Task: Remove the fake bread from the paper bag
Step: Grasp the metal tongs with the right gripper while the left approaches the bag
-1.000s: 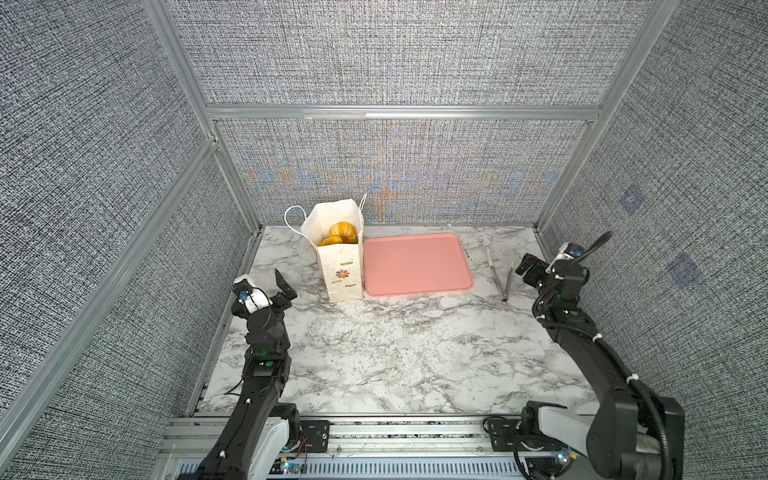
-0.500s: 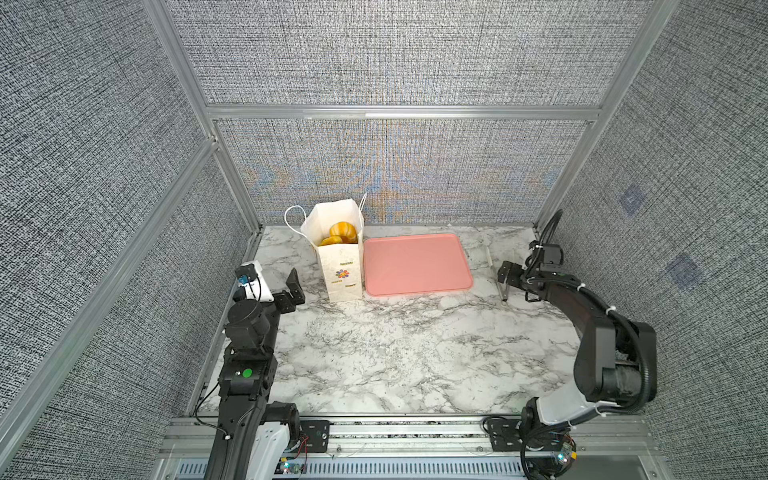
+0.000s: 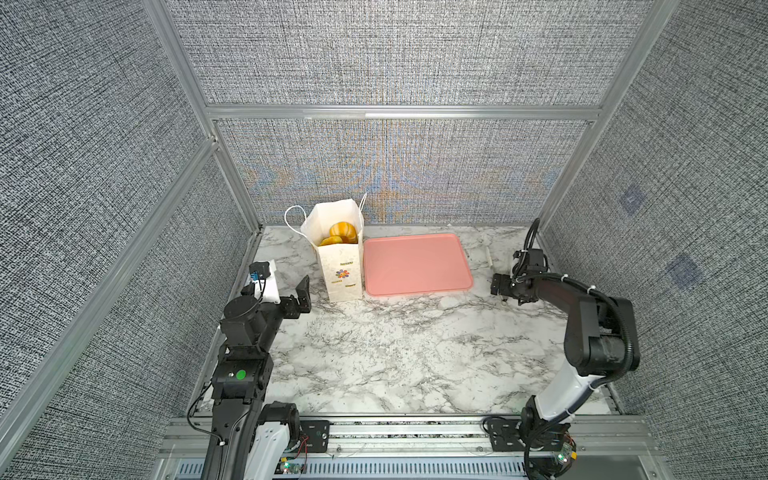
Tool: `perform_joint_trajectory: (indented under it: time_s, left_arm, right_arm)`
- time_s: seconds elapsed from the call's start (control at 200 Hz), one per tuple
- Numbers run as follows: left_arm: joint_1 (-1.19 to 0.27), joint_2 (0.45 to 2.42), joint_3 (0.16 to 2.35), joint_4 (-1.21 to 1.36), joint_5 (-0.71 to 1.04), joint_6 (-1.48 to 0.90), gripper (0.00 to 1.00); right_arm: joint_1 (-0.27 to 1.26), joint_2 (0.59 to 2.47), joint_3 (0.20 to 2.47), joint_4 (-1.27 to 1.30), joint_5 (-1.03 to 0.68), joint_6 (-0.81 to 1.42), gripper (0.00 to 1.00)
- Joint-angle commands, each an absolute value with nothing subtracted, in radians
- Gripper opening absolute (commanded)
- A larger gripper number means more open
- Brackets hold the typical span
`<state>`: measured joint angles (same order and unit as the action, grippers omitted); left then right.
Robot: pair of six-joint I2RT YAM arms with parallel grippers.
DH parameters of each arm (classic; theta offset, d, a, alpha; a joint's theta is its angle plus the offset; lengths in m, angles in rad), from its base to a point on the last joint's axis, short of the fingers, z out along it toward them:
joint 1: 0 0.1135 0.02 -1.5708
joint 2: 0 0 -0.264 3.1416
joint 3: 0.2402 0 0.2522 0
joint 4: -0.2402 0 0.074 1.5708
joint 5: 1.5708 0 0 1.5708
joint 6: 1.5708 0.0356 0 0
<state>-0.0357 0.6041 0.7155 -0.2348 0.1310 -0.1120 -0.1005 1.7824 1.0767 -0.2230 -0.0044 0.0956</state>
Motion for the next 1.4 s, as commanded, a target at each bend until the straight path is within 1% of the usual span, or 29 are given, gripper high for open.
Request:
perform_joint_trajectory:
  time_s: [0.0, 0.13, 0.315, 0.475, 0.555, 0.65, 0.72, 0.77, 0.79, 0.87, 0.95, 0.97, 1.015, 1.05, 1.17, 1.28, 1.396]
  left_arm:
    - [-0.035, 0.602, 0.717, -0.251, 0.141, -0.112, 0.99]
    - [-0.034, 0.6, 0.723, -0.271, 0.134, -0.127, 0.99]
    - [-0.034, 0.589, 0.727, -0.272, 0.139, -0.149, 0.99]
    - [-0.035, 0.601, 0.739, -0.27, 0.138, -0.165, 0.99]
    - [-0.034, 0.609, 0.747, -0.271, 0.139, -0.172, 0.99]
    - [-0.035, 0.622, 0.761, -0.281, 0.137, -0.183, 0.99]
    - [-0.034, 0.63, 0.774, -0.291, 0.137, -0.188, 0.99]
    - [-0.035, 0.636, 0.785, -0.302, 0.138, -0.19, 0.99]
    - [-0.035, 0.638, 0.789, -0.308, 0.137, -0.19, 0.99]
    - [-0.034, 0.647, 0.814, -0.334, 0.132, -0.19, 0.99]
    - [-0.035, 0.653, 0.838, -0.363, 0.126, -0.19, 0.99]
    - [-0.034, 0.656, 0.845, -0.369, 0.125, -0.189, 0.99]
    - [-0.034, 0.657, 0.86, -0.387, 0.121, -0.186, 0.99]
    - [-0.035, 0.658, 0.87, -0.397, 0.12, -0.186, 0.99]
    - [-0.035, 0.67, 0.898, -0.422, 0.126, -0.183, 0.99]
    - [-0.035, 0.708, 0.94, -0.468, 0.139, -0.181, 0.99]
    - [-0.035, 0.773, 1.005, -0.533, 0.143, -0.179, 0.99]
  right_arm:
    - [-0.101, 1.811, 1.103, -0.216, 0.005, 0.072, 0.93]
    - [-0.103, 1.85, 1.134, -0.218, 0.032, 0.068, 0.9]
    - [-0.102, 1.907, 1.186, -0.23, 0.009, 0.062, 0.77]
    - [-0.094, 1.94, 1.218, -0.242, 0.017, 0.055, 0.74]
    - [-0.086, 1.954, 1.228, -0.249, 0.029, 0.048, 0.71]
    - [-0.066, 1.971, 1.236, -0.257, 0.062, 0.033, 0.69]
    - [-0.051, 1.986, 1.241, -0.261, 0.079, 0.023, 0.65]
    - [-0.042, 1.995, 1.242, -0.263, 0.083, 0.021, 0.58]
    - [-0.041, 1.997, 1.244, -0.264, 0.082, 0.017, 0.53]
    - [-0.032, 1.999, 1.246, -0.272, 0.09, 0.018, 0.4]
    - [-0.023, 1.981, 1.24, -0.283, 0.105, 0.021, 0.29]
    - [-0.022, 1.973, 1.238, -0.285, 0.106, 0.023, 0.23]
    - [-0.019, 1.951, 1.233, -0.298, 0.106, 0.032, 0.19]
    - [-0.018, 1.927, 1.229, -0.306, 0.103, 0.038, 0.14]
    - [-0.018, 1.826, 1.208, -0.347, 0.092, 0.079, 0.1]
    - [-0.02, 1.723, 1.208, -0.423, 0.072, 0.116, 0.11]
    - [-0.021, 1.638, 1.24, -0.532, -0.016, 0.141, 0.13]
